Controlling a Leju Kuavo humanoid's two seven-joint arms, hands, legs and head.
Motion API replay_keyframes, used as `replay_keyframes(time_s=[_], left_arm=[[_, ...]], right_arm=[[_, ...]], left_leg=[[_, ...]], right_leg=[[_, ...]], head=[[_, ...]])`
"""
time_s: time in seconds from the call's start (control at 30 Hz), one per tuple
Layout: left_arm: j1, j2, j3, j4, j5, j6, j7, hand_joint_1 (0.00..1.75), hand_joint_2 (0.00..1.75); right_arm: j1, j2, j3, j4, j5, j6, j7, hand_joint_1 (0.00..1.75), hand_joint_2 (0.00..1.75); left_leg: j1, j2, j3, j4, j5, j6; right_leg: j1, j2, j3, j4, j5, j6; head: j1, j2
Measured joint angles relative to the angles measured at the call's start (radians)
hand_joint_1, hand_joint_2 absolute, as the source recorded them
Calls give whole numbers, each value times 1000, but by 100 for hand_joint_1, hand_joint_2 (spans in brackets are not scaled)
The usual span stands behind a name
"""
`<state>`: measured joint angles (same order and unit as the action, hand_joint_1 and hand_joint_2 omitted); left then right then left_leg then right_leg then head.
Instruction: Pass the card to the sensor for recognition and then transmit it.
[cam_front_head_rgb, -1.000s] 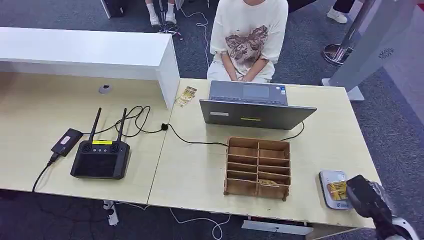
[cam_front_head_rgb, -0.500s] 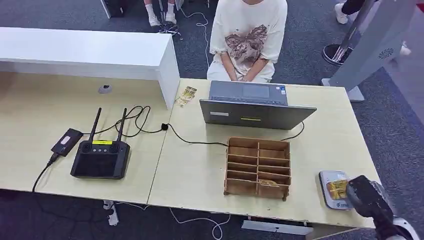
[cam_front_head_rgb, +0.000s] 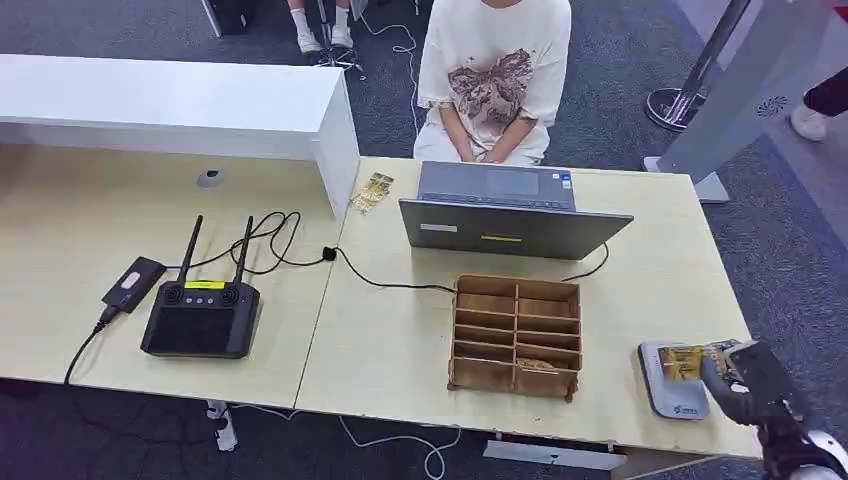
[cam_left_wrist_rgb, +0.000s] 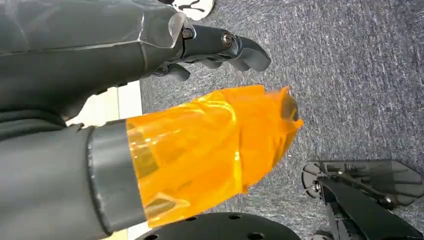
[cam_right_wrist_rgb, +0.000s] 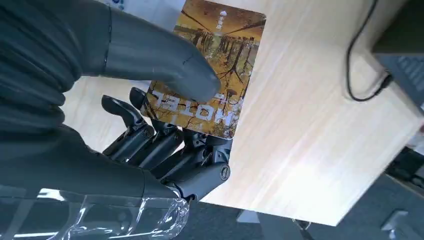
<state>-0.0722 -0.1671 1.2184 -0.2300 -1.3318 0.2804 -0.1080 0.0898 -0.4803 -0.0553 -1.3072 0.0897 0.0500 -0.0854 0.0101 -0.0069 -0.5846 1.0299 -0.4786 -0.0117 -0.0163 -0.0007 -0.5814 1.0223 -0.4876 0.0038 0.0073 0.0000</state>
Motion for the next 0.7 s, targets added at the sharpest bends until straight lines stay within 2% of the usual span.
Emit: replay_keyframes(time_s=[0.2, 0.3, 0.4, 0.53, 0.7], left_arm=[[0, 1, 0, 0, 12, -1, -2, 0, 0], [0, 5, 3, 0, 33, -13, -2, 0, 0], [0, 18, 6, 0, 51, -37, 3, 0, 0], [-2, 35, 16, 0, 58, -51, 3, 0, 0], [-1, 42, 26, 0, 59, -50, -9, 0, 0]], right_arm=[[4, -6, -15, -70, -57, 33, -16, 175, 175], [-28, -2, 0, -84, -57, 49, -16, 175, 175], [-140, 24, 65, -48, -47, 38, -20, 175, 175], [-256, 54, 159, 12, -52, 12, -20, 175, 175], [-299, 65, 204, 36, -86, -8, -27, 175, 175]], left_leg=[[0, 0, 0, 0, 0, 0], [0, 1, -2, -1, 0, 0], [0, 8, 1, -1, 0, -1], [0, 5, 2, -1, 2, -2], [1, 0, 0, -1, 3, -2]], right_leg=[[0, 0, 0, 0, 0, 0], [0, 1, 0, 1, 0, 0], [0, 7, 0, 1, 1, -1], [0, 5, 0, 1, 2, -2], [0, 0, 0, 1, 2, -2]], head=[[0, 0], [0, 0], [-1, 0], [-1, 0], [0, 0]])
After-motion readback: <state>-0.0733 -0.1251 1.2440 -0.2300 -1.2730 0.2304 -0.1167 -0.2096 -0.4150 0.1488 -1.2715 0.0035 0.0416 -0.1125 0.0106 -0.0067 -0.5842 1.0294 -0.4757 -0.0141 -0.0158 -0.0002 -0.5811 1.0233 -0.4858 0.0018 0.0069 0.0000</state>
